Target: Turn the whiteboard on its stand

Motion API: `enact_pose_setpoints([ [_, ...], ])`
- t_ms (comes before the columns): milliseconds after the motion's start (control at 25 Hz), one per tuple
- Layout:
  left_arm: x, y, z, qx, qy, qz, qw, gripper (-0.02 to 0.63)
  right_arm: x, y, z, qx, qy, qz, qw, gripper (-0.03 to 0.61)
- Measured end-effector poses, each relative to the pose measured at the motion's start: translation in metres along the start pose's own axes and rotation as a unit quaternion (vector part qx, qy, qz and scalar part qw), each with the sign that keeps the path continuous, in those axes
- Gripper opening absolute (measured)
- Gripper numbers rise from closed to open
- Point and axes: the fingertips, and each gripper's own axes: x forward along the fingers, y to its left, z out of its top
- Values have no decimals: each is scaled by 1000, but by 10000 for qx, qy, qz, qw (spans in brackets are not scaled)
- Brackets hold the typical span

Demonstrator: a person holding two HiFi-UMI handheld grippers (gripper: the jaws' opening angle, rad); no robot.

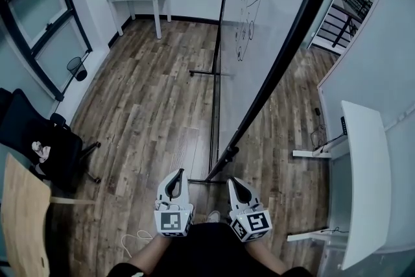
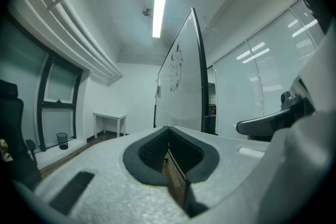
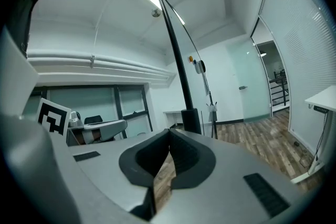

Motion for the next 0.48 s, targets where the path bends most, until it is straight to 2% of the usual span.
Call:
enact_pose_setpoints([
  [480,-2,4,-7,-68,45,-18,10000,18,1,0,-1,33,-35,-6,10000,14],
])
